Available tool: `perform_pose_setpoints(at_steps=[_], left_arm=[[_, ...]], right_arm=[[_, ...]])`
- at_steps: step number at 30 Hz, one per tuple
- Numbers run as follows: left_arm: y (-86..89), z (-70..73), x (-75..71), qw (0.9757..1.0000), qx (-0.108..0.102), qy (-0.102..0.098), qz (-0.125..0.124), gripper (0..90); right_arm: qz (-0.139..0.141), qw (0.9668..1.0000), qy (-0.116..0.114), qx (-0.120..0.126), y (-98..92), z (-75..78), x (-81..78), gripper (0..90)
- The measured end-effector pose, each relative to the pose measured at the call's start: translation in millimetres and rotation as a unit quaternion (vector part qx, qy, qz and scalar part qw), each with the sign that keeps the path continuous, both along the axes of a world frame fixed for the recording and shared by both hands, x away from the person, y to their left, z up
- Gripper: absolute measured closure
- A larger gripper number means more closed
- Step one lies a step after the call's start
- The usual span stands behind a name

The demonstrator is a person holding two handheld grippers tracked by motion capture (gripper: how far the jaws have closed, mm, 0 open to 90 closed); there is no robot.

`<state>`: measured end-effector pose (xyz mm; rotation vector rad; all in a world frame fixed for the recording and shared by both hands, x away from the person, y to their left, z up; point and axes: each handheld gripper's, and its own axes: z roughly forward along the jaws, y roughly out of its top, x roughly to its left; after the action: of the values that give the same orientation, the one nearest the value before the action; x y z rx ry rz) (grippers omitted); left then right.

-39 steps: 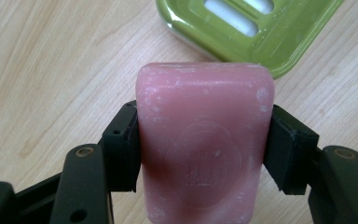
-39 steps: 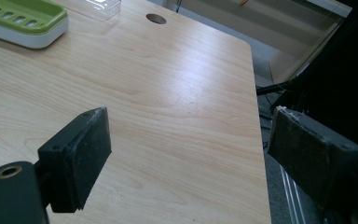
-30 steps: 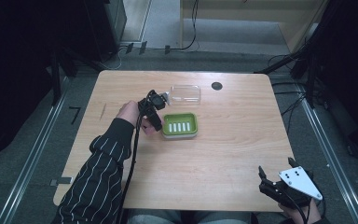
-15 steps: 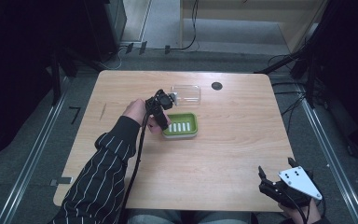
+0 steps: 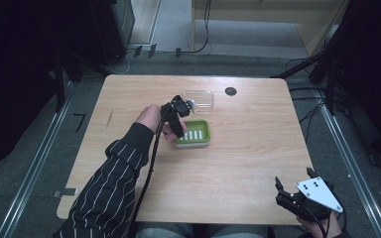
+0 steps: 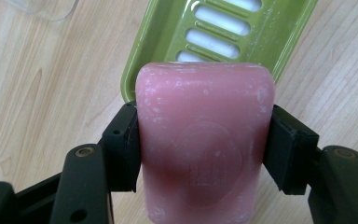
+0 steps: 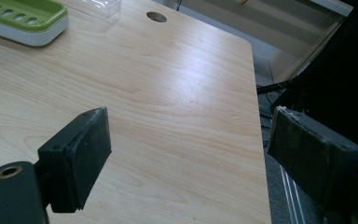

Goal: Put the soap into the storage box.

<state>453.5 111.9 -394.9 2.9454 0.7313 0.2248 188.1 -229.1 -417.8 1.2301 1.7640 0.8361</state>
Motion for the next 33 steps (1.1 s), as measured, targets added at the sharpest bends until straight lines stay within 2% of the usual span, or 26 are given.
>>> perform_pose_setpoints(at_steps=[10, 16, 20, 21, 23, 25, 33], left_arm=[[-9.1, -1.1, 4.3, 0.9997, 0.007, -0.013, -0.018, 38.4], [-16.0, -4.7, 4.9, 0.9993, 0.000, -0.017, -0.033, 38.4], [-19.2, -6.4, 5.9, 0.9986, 0.005, -0.022, -0.048, 38.4], [-19.9, -7.6, 5.6, 0.9987, -0.001, -0.022, -0.047, 38.4], [-21.0, -7.6, 5.8, 0.9981, 0.002, -0.016, -0.060, 38.4], [-22.6, -8.3, 5.5, 0.9977, -0.001, -0.025, -0.063, 38.4], [-28.1, -11.7, 5.4, 0.9955, 0.001, -0.028, -0.091, 38.4]], right_arm=[[-0.002, 1.0000, 0.001, 0.001, -0.5, 0.0, -0.7, 13.9], [-0.002, 1.0000, 0.001, 0.000, -0.6, -0.1, -0.7, 13.9], [-0.002, 1.0000, 0.001, 0.000, -0.6, -0.2, -0.7, 13.9], [-0.002, 1.0000, 0.001, 0.000, -0.7, -0.2, -0.7, 13.9], [-0.003, 1.0000, 0.002, 0.000, -0.7, -0.2, -0.8, 13.9], [-0.002, 1.0000, 0.001, -0.001, -0.6, -0.2, -0.7, 13.9], [-0.002, 1.0000, 0.001, -0.002, -0.6, -0.3, -0.6, 13.9]])
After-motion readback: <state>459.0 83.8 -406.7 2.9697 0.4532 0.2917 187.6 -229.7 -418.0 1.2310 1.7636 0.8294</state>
